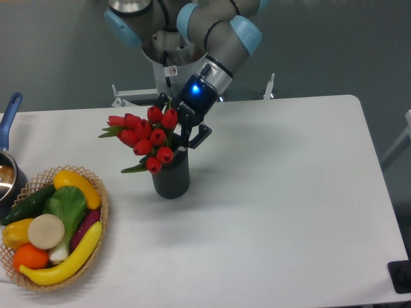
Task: Pick up the flowers from the vase
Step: 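Lower the gripper onto the tulip stems and close around them, then lift the tulip bunch up out of the black vase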
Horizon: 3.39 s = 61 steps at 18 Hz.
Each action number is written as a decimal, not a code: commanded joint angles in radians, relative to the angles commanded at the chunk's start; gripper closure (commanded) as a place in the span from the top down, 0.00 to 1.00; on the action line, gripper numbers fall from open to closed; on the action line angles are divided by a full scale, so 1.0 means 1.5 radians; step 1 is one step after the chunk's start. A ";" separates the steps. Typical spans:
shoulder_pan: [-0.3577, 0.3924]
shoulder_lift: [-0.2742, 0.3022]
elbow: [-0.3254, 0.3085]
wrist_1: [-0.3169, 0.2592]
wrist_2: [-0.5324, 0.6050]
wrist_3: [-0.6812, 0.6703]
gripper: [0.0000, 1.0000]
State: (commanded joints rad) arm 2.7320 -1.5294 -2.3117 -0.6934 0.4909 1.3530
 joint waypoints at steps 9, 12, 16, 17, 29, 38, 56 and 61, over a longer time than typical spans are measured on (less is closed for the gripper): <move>0.000 0.021 0.001 0.000 -0.023 -0.006 0.32; 0.002 0.031 0.002 -0.001 -0.049 -0.013 0.32; 0.009 0.046 0.009 0.000 -0.050 -0.043 0.32; 0.010 0.050 0.013 -0.001 -0.050 -0.048 0.32; 0.018 0.073 0.083 -0.001 -0.090 -0.227 0.32; 0.025 0.074 0.130 -0.001 -0.091 -0.339 0.32; 0.094 0.069 0.214 -0.001 -0.130 -0.464 0.32; 0.121 0.064 0.219 -0.001 -0.128 -0.460 0.32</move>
State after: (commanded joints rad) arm 2.9130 -1.4327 -1.9834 -0.6949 0.2991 0.6627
